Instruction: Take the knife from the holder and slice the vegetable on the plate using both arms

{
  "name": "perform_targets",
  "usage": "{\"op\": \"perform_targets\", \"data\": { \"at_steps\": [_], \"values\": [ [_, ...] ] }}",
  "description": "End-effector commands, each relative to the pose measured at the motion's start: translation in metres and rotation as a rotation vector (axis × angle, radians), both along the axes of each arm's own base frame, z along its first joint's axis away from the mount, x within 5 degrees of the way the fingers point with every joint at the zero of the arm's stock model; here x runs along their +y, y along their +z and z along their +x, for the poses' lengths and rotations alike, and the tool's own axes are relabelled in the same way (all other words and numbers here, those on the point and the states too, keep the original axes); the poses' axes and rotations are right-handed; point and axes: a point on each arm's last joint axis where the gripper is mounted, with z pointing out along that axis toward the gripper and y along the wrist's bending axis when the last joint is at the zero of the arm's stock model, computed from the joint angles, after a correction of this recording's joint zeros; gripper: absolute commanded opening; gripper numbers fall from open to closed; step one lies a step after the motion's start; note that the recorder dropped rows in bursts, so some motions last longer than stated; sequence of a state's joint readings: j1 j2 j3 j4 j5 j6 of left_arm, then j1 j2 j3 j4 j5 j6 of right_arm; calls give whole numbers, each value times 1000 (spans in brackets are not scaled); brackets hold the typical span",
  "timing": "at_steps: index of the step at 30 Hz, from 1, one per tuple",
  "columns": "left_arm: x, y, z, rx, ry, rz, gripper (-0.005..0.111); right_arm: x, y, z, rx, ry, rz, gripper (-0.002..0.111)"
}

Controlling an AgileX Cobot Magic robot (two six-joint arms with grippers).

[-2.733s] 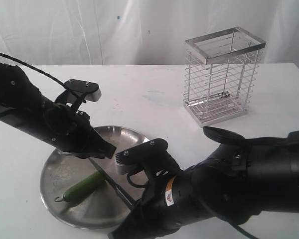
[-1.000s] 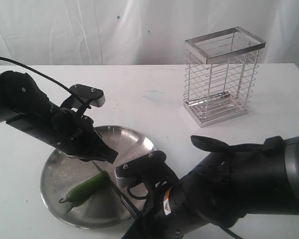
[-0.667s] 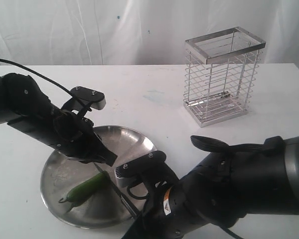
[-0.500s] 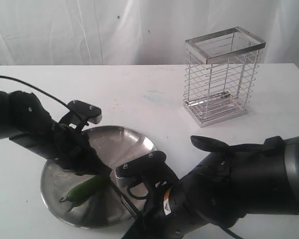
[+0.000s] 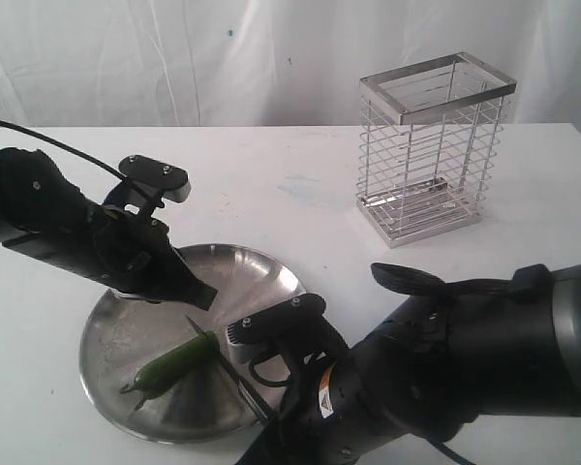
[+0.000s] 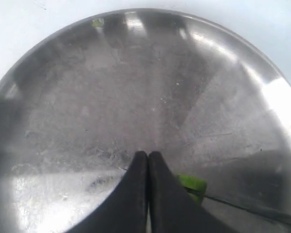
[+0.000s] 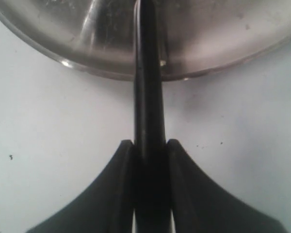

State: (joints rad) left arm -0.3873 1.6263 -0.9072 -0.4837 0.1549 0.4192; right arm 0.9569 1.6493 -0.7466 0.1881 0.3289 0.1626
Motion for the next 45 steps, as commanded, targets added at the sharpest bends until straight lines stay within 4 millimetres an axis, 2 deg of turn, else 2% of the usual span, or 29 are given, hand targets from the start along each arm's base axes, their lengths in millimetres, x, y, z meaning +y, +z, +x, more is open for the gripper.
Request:
{"op": "perform_targets", "data": {
  "at_steps": [1, 12, 15, 19, 23, 26, 28, 31, 45],
  "values": [
    [1, -10, -1, 42, 14, -1, 0, 1, 1, 0, -8, 2, 7, 0],
    [-2, -56, 8, 153, 64, 25, 0, 1, 1, 1, -18, 3, 15, 0],
    [-2, -61, 8, 165, 64, 30, 0, 1, 1, 1, -18, 3, 15, 0],
    [-3, -45, 9, 124, 50, 15, 0, 1, 1, 1, -18, 3, 15, 0],
    [-3, -13, 7, 51, 39, -24, 0, 1, 1, 1, -18, 3, 15, 0],
    [-2, 6, -2, 40, 10, -48, 0, 2, 2, 2, -29, 0, 27, 0],
    [-3, 8, -7, 73, -15, -47, 0, 2, 2, 2, -32, 0, 30, 0],
    [-5, -1, -10, 151, -17, -64, 0, 2, 2, 2, -32, 0, 30, 0],
    [-34, -2, -27, 191, -108, -93, 0, 3, 2, 2, -34, -1, 33, 0]
  ]
}}
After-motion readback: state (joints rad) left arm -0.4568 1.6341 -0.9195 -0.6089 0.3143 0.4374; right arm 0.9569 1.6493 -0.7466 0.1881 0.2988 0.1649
